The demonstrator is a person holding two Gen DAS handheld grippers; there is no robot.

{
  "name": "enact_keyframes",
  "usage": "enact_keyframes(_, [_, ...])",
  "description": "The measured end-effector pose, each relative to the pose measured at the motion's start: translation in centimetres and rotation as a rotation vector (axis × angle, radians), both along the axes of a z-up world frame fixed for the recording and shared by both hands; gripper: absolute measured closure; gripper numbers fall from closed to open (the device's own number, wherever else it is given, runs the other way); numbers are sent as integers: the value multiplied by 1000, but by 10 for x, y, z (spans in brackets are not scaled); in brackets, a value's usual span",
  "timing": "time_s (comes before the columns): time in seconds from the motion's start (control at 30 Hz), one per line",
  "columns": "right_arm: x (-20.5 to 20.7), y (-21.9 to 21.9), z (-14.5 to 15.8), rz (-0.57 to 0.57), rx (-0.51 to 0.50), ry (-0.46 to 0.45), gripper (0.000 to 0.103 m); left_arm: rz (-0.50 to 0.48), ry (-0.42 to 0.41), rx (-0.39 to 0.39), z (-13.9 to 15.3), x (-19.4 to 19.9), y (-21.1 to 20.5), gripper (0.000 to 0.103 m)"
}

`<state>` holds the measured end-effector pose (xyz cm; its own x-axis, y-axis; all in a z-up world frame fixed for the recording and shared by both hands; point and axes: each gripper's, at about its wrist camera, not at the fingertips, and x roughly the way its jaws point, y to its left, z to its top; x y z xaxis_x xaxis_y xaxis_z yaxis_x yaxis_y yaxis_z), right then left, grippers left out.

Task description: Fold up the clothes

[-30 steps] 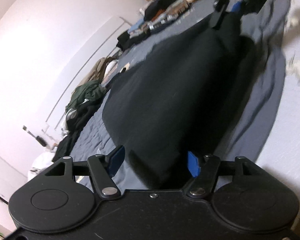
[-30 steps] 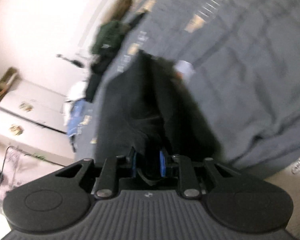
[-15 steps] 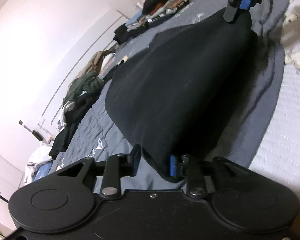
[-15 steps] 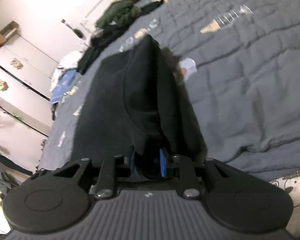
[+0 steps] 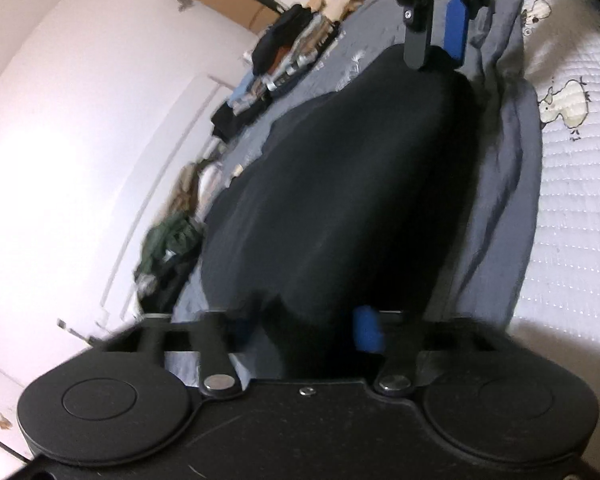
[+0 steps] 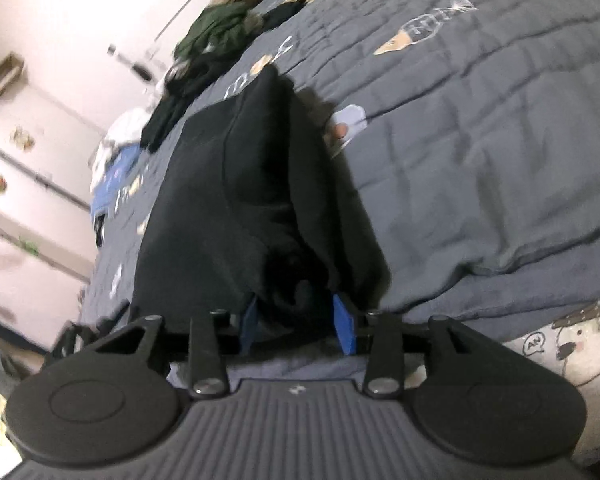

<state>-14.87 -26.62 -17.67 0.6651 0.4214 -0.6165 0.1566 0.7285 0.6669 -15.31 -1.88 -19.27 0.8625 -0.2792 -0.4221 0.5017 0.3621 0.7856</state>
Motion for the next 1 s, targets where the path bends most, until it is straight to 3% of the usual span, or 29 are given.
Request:
enact_keyframes(0.03, [-2, -1, 3, -8, 5, -25, 81, 3, 10, -1, 1, 4, 0, 84])
enact_keyframes(0.1, [-6, -4, 10, -25, 16, -75, 85, 22, 35, -41, 10, 8, 3, 87])
enact_keyframes(0.2, [-5, -1, 15, 12, -34, -74, 84, 43, 66, -72, 15, 7, 6, 86])
enact_keyframes(0.3, [1, -1, 12, 67, -73, -12, 79, 36, 79, -42, 6, 5, 3, 77])
enact_keyframes(0.33, [1, -4, 15, 65, -70, -15, 77, 40, 91, -54, 9, 5, 4, 69])
enact_keyframes(0.4, [-3, -13, 32, 51, -79, -56, 75, 52, 151, -128, 21, 6, 10, 61])
enact_keyframes(0.53, [0, -30, 58, 7, -100, -160, 50, 66, 264, -328, 42, 18, 23, 48])
enact_keyframes(0.67, [38, -31, 66, 24, -160, -203, 48, 79, 375, -529, 62, 31, 36, 45])
enact_keyframes(0.83, [104, -22, 54, 73, -191, -200, 47, 96, 509, -770, 87, 46, 51, 38])
enact_keyframes(1.0, [154, -12, 38, 115, -190, -189, 46, 125, 513, -767, 83, 54, 49, 29])
